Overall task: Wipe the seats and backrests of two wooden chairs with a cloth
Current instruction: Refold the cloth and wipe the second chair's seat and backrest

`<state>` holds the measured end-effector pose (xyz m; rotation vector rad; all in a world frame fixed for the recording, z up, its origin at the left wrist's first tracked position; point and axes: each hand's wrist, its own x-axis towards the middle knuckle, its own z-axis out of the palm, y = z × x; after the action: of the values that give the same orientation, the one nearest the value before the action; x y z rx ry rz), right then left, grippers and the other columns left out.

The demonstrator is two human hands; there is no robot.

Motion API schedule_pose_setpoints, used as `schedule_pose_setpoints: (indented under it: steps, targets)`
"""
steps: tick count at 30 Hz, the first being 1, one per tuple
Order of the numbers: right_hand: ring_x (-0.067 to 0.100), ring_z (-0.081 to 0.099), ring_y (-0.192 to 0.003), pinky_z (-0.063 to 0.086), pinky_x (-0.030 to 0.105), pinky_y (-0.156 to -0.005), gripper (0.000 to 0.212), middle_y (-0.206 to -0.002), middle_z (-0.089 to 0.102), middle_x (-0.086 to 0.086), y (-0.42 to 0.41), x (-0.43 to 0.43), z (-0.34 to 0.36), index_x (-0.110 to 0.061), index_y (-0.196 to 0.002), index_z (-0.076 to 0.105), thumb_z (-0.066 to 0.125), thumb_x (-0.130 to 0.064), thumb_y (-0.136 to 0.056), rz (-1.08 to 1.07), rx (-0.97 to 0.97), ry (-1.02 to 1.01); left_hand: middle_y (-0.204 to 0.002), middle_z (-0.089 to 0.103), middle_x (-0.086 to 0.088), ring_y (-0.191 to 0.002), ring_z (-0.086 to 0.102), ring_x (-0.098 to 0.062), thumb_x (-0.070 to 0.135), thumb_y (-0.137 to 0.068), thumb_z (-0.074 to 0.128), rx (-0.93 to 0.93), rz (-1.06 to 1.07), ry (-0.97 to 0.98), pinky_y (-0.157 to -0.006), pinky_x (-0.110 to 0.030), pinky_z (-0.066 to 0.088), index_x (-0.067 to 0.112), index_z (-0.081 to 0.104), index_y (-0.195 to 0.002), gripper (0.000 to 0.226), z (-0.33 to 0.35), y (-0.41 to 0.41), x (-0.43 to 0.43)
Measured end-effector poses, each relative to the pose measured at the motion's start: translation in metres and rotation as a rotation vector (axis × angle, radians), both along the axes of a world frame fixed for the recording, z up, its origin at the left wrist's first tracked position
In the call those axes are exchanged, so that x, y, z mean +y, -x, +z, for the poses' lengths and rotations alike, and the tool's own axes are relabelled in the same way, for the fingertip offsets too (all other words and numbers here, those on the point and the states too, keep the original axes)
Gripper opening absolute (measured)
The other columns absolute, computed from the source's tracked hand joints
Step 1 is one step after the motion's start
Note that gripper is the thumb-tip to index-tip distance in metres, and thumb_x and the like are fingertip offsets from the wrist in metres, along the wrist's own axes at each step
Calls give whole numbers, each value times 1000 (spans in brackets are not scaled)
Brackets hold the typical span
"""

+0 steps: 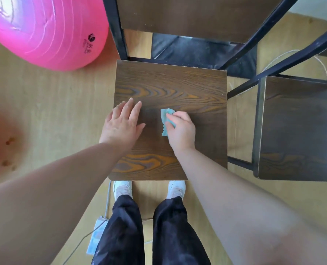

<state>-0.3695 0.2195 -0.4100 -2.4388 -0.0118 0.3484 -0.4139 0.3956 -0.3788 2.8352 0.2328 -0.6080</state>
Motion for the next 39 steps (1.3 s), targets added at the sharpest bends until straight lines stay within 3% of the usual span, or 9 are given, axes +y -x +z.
schedule_pose_setpoints:
  steps: [4,8,15,20,23,31,34,39]
  targets:
    - [16,59,-99,53,30,-90,24,-113,60,0,26,57,0,-9,-112,71,65,-8,-89,103,22,-47,-162,14,-2,-145,16,-26,45,-100,38,5,77,7,-116,-43,24,22,13,-154,64,1,21,37]
    - [17,58,-100,43,18,-89,26,-114,61,1,52,107,-1,-9,-114,71,63,-9,-90,231,50,-59,-162,13,-3,-147,14,-25,45,-101,33,21,137,3,-115,-43,22,23,13,-154,62,-1,49,75]
    - [19,60,-101,47,27,-90,26,-112,63,2,66,140,5,-10,-113,72,62,-7,-89,244,102,-114,-162,16,-4,-146,16,-26,46,-99,36,10,166,-35,-114,-45,26,22,14,-154,64,7,78,118]
    - [15,60,-101,46,21,-93,29,-112,65,2,42,103,21,-9,-114,72,62,-3,-88,31,17,-149,-162,16,-4,-146,14,-26,44,-100,35,-5,128,-52,-113,-47,26,22,14,-154,63,16,62,105]
    - [13,59,-105,48,27,-97,29,-118,61,-2,8,58,32,-13,-117,71,60,-7,-90,-169,37,-172,-163,12,-2,-147,10,-24,46,-100,31,8,96,-47,-115,-46,23,24,10,-154,62,18,34,74]
    - [12,60,-106,55,23,-88,26,-123,56,-9,-84,-87,48,-18,-120,68,60,-16,-95,-497,30,-123,-162,11,0,-148,8,-23,43,-101,34,-63,31,66,-118,-44,20,26,11,-154,60,30,-58,-50]
    - [13,61,-104,57,27,-85,26,-121,57,-8,-109,-118,40,-17,-120,67,61,-18,-95,-519,22,-85,-162,10,-2,-148,9,-24,43,-102,32,-79,-23,39,-118,-45,21,25,10,-154,59,32,-82,-79]
    - [14,60,-106,55,21,-80,32,-125,54,-5,-137,-131,24,-16,-126,63,60,-22,-96,-453,62,44,-162,11,-2,-147,9,-23,44,-101,32,-66,-77,-23,-117,-42,20,24,10,-154,61,28,-102,-87]
